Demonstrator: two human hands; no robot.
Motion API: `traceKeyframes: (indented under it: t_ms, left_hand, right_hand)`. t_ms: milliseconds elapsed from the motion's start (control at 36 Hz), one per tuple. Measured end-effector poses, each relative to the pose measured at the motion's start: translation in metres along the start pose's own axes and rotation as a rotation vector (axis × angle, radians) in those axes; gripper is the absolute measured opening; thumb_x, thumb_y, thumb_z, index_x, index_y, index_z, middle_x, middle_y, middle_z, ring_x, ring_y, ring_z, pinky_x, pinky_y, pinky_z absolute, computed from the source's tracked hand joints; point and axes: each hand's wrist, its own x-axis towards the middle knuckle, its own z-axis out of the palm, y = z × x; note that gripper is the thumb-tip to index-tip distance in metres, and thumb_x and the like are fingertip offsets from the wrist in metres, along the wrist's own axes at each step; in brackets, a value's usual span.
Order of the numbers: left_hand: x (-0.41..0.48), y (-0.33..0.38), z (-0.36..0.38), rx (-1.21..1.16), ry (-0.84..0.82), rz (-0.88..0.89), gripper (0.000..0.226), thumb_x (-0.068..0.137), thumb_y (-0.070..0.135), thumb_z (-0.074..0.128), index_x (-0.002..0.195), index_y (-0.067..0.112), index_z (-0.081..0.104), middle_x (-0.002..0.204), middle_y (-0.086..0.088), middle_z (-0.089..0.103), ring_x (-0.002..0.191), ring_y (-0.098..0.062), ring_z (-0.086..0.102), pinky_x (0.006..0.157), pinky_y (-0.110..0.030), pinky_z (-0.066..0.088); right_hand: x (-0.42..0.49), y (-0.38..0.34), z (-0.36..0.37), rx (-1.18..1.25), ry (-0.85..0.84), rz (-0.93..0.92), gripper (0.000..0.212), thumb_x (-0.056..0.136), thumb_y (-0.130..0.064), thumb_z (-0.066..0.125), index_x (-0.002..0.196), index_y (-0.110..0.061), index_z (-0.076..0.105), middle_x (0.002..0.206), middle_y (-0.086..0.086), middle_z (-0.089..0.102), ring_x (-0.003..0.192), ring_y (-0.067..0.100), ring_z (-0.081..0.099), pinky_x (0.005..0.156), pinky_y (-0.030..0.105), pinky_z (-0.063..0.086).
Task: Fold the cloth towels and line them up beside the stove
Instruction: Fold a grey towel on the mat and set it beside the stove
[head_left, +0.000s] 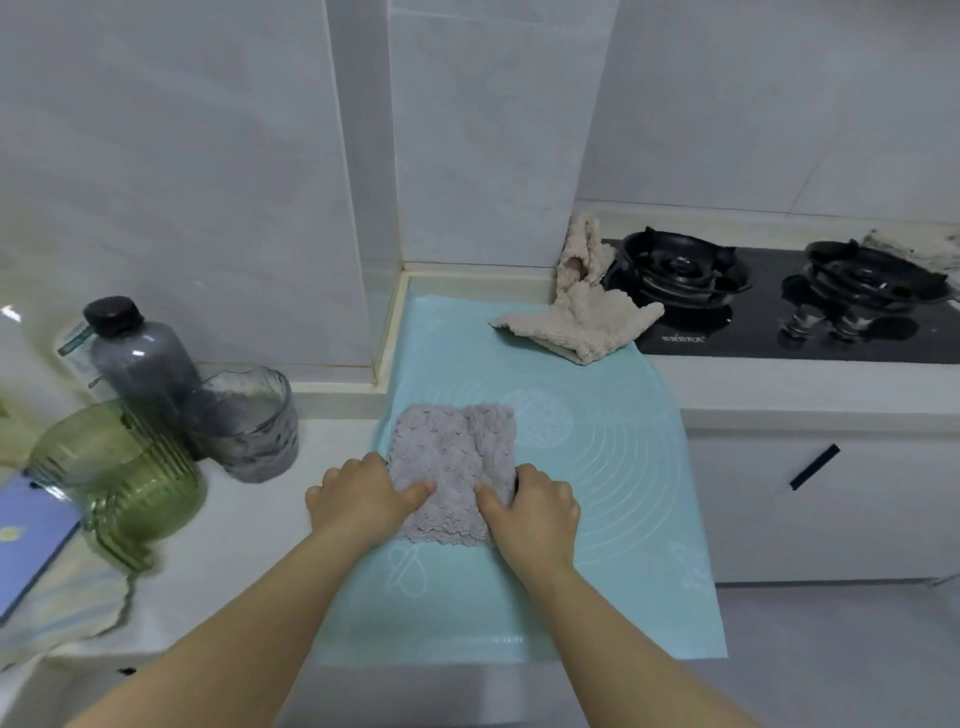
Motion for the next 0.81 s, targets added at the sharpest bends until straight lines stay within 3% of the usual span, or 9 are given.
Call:
traceKeyframes:
  t_ms: [139,194,306,361,417,472,556,667,806]
  left_hand:
    - [-0.012,0.006,-0.016,-0.077,-0.034,0.019,0.055,0.083,0.062,0.049,0.119,0.02,0.046,0.123,-0.001,0.056,0.117,-0.024,0.049,0.093,-0.035,0.031]
    - [-0.016,0.009,-0.025,-0.268,-0.028,0.039,0.055,0.085,0.053,0.054,0.123,0.014,0.044,0.122,-0.005,0.056,0.114,-0.025,0.052,0.089,-0.032,0.035]
    - [-0.018,0.013,-0.042,-0.79,-0.072,0.045,0.047,0.084,0.03,0.067,0.116,0.004,0.045,0.111,-0.015,0.058,0.093,-0.026,0.056,0.059,-0.024,0.038]
    - [-0.017,0.016,-0.05,-1.014,-0.127,0.013,0.042,0.082,0.021,0.07,0.111,0.007,0.044,0.115,-0.015,0.059,0.091,-0.024,0.058,0.07,-0.029,0.047]
    - [-0.017,0.019,-0.058,-1.147,-0.165,0.007,0.052,0.081,0.018,0.071,0.123,0.011,0.04,0.123,-0.015,0.056,0.101,-0.029,0.059,0.089,-0.04,0.049]
    - [-0.016,0.023,-0.067,-1.231,-0.188,0.051,0.066,0.084,0.012,0.067,0.138,0.018,0.029,0.121,-0.011,0.055,0.102,-0.03,0.059,0.091,-0.043,0.049]
    - [-0.016,0.032,-0.077,-1.273,-0.217,0.153,0.068,0.089,0.008,0.059,0.141,0.033,0.024,0.12,-0.003,0.056,0.094,-0.025,0.061,0.075,-0.034,0.051]
    - [-0.017,0.049,-0.085,-1.2,-0.276,0.253,0.038,0.094,0.004,0.048,0.116,0.034,0.053,0.108,0.0,0.062,0.077,-0.017,0.061,0.062,-0.026,0.045]
    - [-0.019,0.082,-0.077,-1.109,-0.381,0.313,0.033,0.092,0.006,0.049,0.092,0.036,0.062,0.132,-0.01,0.054,0.123,-0.031,0.05,0.095,-0.041,0.042]
  right_hand:
    - [0.0,-0.013,-0.017,0.122,-0.148,0.156,0.029,0.087,-0.044,0.053,0.081,-0.018,0.043,0.084,-0.003,0.05,0.089,0.021,0.046,0.077,0.03,0.034]
    - [0.0,-0.02,-0.025,0.322,-0.177,0.247,0.025,0.085,-0.038,0.057,0.078,-0.019,0.043,0.082,-0.003,0.052,0.088,0.022,0.054,0.078,0.032,0.042]
    - [-0.005,-0.035,-0.045,0.815,-0.189,0.383,0.017,0.085,-0.021,0.061,0.092,-0.01,0.05,0.099,0.01,0.061,0.088,0.023,0.062,0.078,0.035,0.052]
    - [-0.006,-0.042,-0.056,0.994,-0.222,0.44,0.017,0.086,-0.019,0.061,0.096,-0.008,0.052,0.098,0.009,0.063,0.083,0.02,0.063,0.07,0.03,0.053]
    - [-0.004,-0.048,-0.067,1.12,-0.26,0.474,0.02,0.086,-0.019,0.061,0.101,-0.007,0.056,0.097,0.01,0.067,0.079,0.021,0.064,0.064,0.029,0.053]
    - [-0.002,-0.053,-0.076,1.2,-0.279,0.479,0.021,0.086,-0.019,0.061,0.103,-0.006,0.06,0.094,0.011,0.07,0.078,0.023,0.066,0.064,0.03,0.054]
    - [0.001,-0.055,-0.091,1.278,-0.275,0.433,0.012,0.088,-0.017,0.058,0.093,-0.007,0.064,0.086,0.01,0.072,0.078,0.024,0.067,0.071,0.035,0.055]
    - [0.001,-0.052,-0.11,1.319,-0.214,0.386,0.013,0.092,-0.014,0.052,0.087,-0.01,0.063,0.076,0.005,0.071,0.071,0.019,0.065,0.059,0.028,0.055]
    - [-0.002,-0.029,-0.131,1.307,-0.079,0.422,0.012,0.093,-0.01,0.049,0.088,-0.01,0.06,0.08,0.006,0.067,0.069,0.018,0.062,0.052,0.024,0.053]
